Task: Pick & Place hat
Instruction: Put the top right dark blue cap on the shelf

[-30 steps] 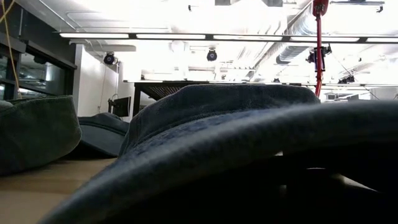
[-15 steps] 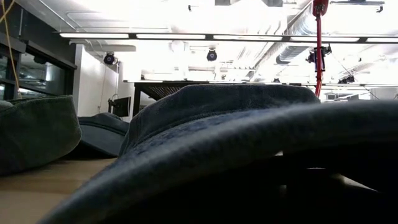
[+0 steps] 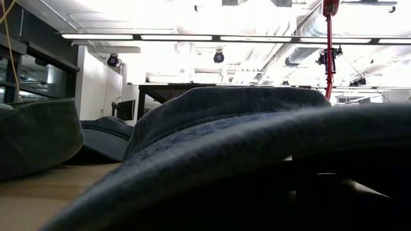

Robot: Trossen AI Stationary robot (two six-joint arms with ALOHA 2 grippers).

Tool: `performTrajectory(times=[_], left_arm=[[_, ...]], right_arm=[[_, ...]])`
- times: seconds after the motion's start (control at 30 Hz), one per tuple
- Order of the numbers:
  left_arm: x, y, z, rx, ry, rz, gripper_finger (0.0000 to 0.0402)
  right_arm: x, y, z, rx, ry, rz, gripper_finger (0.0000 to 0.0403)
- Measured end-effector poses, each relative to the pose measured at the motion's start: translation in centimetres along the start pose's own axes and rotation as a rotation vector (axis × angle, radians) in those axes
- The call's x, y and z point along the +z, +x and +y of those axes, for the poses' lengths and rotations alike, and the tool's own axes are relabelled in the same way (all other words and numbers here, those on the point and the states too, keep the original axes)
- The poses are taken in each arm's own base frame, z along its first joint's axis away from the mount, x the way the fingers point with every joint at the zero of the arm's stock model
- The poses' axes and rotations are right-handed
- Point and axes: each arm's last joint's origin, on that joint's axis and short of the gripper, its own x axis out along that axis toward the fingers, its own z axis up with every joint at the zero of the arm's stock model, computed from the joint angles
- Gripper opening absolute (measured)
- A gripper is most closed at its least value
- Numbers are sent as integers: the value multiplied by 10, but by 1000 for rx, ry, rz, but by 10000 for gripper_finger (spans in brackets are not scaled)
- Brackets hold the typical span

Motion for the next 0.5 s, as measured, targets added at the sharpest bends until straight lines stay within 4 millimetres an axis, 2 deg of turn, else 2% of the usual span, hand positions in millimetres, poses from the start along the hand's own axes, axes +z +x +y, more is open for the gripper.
performTrajectory(times=[0.13,0.5], left_arm=[[0,0,-2,-46,27,7,14],[-1,0,-1,-27,29,12,7]], right_arm=[[1,-1,-1,-33,22,-4,12],[0,-5,-4,-167,46,17,91]])
